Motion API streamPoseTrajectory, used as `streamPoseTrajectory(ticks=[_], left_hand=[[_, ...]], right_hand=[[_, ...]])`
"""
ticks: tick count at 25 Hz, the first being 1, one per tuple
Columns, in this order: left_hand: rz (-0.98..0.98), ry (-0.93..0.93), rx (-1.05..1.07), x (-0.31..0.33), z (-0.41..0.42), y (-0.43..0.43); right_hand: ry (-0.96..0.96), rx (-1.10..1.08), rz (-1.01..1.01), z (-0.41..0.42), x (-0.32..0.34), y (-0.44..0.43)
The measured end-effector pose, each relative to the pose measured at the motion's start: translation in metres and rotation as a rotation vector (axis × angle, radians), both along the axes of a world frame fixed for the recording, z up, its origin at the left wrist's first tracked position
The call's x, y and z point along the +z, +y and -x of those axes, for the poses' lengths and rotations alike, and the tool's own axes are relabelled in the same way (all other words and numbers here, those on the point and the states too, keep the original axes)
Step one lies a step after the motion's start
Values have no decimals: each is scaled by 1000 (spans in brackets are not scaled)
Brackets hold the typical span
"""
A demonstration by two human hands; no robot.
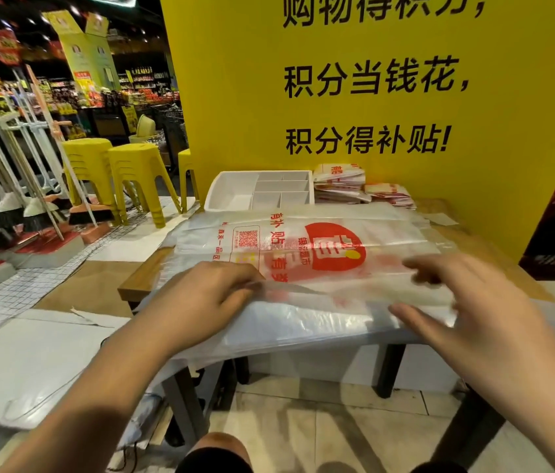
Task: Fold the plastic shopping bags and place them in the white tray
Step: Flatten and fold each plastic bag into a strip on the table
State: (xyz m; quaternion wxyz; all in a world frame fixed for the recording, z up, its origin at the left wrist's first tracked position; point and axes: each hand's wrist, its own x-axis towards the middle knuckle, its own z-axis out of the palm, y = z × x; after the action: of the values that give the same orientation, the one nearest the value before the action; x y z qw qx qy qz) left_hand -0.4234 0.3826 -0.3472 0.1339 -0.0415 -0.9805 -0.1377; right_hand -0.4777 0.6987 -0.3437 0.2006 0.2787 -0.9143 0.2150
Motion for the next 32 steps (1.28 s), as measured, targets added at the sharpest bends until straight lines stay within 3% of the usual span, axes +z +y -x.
streamPoseTrajectory(ticks=[1,2,4,9,14,19,23,26,29,31,32], left_hand=[[-11,-13,-11,4,2,-1],[-15,-22,-23,8,5,0],[-12,-44,-42,14,11,-2],[49,-157,-46,34,24,-21],[114,-199,152,45,21,-56],[-296,-121,244,39,11,-74],[-331,-19,405,22,11,-80],[-354,58,508,12,14,-65],[-38,247,505,-1,15,-44],[82,315,351,-5,12,-16],[143,287,275,-7,11,0]], right_hand=[[141,17,-182,9,1,-1],[136,35,-309,21,2,-3],[-72,117,-405,40,14,-8],[-265,232,-412,86,40,-14],[-515,192,-397,113,57,-21],[-455,18,-496,138,49,-15],[-574,-80,-426,147,51,2],[-453,-254,-512,148,45,6],[-88,-388,-642,129,32,-4],[171,-206,-495,103,16,-23],[172,-58,-392,88,10,-36]])
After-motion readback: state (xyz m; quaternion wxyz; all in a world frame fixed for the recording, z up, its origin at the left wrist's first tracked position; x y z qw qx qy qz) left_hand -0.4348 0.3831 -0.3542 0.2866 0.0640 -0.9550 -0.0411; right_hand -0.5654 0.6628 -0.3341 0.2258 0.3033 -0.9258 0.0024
